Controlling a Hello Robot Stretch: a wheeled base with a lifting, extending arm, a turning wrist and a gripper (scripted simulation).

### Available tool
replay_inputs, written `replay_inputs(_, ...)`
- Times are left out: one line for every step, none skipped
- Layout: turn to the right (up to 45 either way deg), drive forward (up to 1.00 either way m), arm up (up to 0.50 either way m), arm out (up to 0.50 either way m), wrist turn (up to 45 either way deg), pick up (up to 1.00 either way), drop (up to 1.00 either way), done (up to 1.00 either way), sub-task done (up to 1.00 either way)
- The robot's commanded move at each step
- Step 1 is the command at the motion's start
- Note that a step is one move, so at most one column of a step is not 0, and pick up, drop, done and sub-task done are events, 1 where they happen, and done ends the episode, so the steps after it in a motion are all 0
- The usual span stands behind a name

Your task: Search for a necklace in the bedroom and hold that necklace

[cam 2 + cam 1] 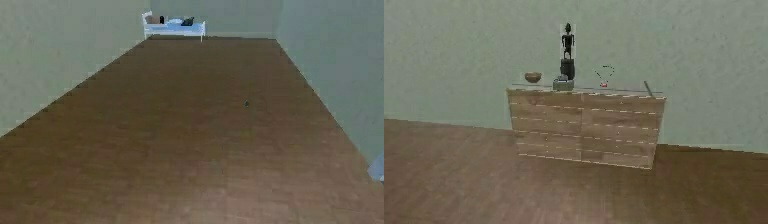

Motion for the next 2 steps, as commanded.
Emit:
replay_inputs(0.0,1.00,0.00,0.00,0.0,0.00,0.00,0.00,0.00)
replay_inputs(0.0,0.20,0.00,0.00,0.0,0.00,0.00,0.00,0.00)
